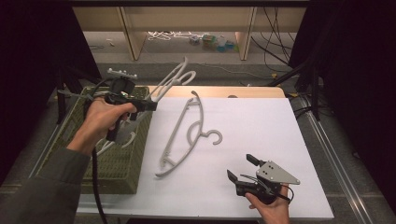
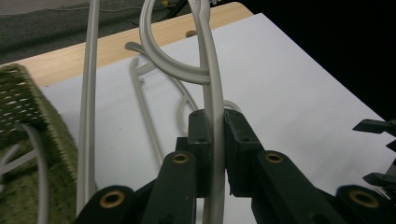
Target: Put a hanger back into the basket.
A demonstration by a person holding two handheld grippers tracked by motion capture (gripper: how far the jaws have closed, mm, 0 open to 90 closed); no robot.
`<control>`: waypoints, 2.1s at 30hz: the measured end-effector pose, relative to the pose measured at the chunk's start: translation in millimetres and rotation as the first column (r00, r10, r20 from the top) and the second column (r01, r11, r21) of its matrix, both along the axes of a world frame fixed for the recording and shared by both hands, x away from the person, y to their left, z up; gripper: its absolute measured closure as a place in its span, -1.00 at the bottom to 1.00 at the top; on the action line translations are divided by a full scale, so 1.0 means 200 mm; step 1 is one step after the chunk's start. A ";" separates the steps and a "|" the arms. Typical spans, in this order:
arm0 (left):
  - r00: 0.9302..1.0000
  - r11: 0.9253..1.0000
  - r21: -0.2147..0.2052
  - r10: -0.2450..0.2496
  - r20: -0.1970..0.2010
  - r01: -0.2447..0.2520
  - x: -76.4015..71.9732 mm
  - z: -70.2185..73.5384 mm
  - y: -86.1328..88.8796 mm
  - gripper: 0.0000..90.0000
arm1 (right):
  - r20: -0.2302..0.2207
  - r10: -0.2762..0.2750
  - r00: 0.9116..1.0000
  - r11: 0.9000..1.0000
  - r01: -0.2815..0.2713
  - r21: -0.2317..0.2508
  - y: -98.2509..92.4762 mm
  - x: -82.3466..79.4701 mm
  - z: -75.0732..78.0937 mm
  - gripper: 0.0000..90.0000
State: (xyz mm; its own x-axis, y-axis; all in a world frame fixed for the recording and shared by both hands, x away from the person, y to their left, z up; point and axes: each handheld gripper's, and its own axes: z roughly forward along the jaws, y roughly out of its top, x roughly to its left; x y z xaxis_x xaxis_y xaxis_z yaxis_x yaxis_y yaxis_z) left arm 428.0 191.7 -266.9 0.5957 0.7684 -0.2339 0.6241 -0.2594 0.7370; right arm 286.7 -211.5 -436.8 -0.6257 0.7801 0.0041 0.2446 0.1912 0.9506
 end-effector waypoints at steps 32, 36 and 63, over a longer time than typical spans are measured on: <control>0.996 0.997 -0.009 0.083 0.020 -0.082 -0.23 -0.11 0.57 0.82 | -0.007 -0.004 1.000 1.000 0.004 -0.004 0.00 0.01 -0.01 -0.62; 0.997 0.998 0.011 0.069 0.023 -0.069 -0.27 -0.13 0.60 0.82 | -0.001 -0.010 1.000 1.000 0.010 0.000 0.00 0.01 -0.01 -0.62; 0.998 0.988 0.148 0.044 -0.035 -0.038 -0.42 -0.26 0.71 0.82 | -0.010 -0.012 1.000 1.000 0.012 -0.010 -0.01 0.01 -0.01 -0.62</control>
State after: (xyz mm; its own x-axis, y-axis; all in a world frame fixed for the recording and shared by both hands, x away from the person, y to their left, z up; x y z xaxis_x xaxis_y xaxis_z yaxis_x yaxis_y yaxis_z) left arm 343.9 334.7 -319.4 0.5556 0.8198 -0.1385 0.6634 -0.3367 0.6682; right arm 288.4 -212.6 -438.2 -0.6163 0.7875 0.0031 0.2569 0.1973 0.9461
